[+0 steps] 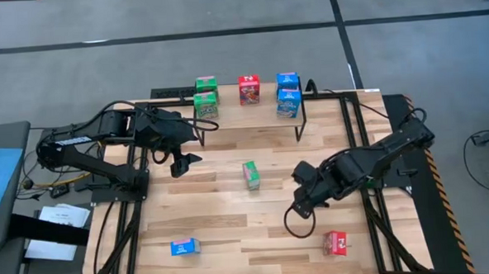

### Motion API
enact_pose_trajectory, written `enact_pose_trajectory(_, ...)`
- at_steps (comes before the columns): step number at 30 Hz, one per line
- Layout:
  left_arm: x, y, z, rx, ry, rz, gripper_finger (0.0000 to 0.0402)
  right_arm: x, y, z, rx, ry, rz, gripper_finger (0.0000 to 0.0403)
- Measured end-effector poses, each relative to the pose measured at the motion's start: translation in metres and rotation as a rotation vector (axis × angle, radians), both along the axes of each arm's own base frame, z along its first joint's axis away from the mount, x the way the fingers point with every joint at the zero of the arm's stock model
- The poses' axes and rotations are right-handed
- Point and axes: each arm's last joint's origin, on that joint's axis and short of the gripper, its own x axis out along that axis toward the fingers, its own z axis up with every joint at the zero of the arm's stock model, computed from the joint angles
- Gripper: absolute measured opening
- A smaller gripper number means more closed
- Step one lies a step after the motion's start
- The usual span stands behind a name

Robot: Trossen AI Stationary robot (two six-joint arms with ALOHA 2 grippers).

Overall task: Stack cereal on shelf
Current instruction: Adjust the green cereal boxes on the shelf

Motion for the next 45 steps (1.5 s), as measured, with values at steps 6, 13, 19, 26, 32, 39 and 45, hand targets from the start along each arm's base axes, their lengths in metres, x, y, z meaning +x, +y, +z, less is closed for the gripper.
enact_pose_trajectory(6,0.000,0.000,0.000,0.000,0.000,0.000,0.0313,0.010,0.007,-0.006,-0.069,-0.052,0.047,0.0313)
enact_pose_trajectory(13,0.001,0.000,0.001,0.056,-0.006,-0.039,0.0313,0.022,0.009,-0.004,-0.124,-0.168,0.122,0.0313)
enact_pose_trajectory(19,-0.003,0.001,-0.002,0.019,0.036,0.040,0.0313,0.028,0.012,-0.001,-0.123,-0.227,0.178,0.0313)
enact_pose_trajectory(26,-0.024,0.014,-0.012,0.053,0.184,0.336,0.0313,0.028,0.012,-0.001,-0.134,-0.221,0.207,0.0313)
enact_pose_trajectory(32,-0.044,0.035,-0.016,-0.055,0.240,0.662,0.0313,0.029,0.011,-0.001,-0.139,-0.216,0.229,0.0313)
enact_pose_trajectory(39,-0.056,0.060,-0.019,-0.123,0.280,0.822,0.0313,0.028,0.011,-0.002,-0.142,-0.211,0.234,0.0313)
enact_pose_trajectory(45,-0.056,0.071,-0.021,-0.170,0.309,0.806,0.0313,0.028,0.011,-0.002,-0.151,-0.207,0.255,0.0313)
